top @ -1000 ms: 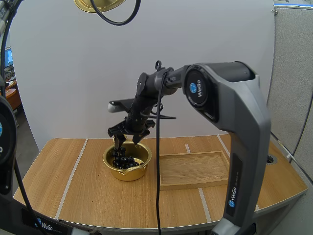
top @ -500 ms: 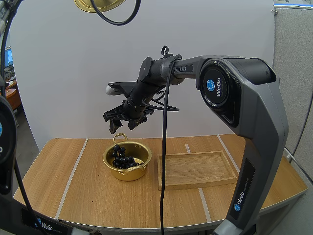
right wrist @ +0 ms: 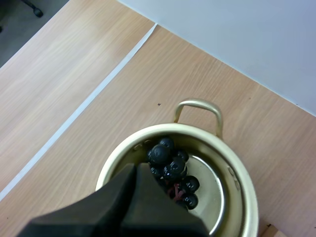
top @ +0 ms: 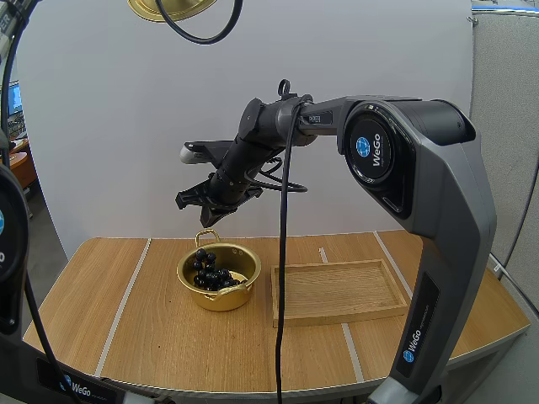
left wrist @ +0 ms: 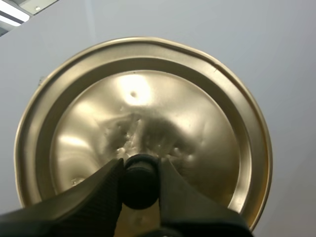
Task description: Open the pot, put the grape inside, and close it
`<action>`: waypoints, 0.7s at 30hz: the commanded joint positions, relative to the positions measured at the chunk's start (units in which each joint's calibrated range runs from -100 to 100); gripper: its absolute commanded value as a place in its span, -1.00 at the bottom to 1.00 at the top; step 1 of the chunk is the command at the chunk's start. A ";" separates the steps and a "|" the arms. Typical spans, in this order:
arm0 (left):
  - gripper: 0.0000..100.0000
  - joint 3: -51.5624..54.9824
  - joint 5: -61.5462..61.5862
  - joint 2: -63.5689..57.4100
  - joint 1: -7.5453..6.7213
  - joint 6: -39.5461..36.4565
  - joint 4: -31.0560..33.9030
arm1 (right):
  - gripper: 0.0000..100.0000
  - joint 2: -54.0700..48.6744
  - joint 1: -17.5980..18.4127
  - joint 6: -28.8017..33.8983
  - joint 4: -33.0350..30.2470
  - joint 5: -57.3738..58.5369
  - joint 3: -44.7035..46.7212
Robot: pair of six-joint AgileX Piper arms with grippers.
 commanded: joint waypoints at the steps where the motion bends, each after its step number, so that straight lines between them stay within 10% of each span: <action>1: -1.00 -0.57 -1.52 -0.32 -0.20 -0.15 0.82 | -1.00 2.79 1.74 -1.58 0.52 -0.63 -0.43; 21: -1.00 -0.57 -1.52 -0.32 -0.20 -0.15 0.82 | -1.00 13.35 2.71 -1.36 -2.86 -8.74 -0.43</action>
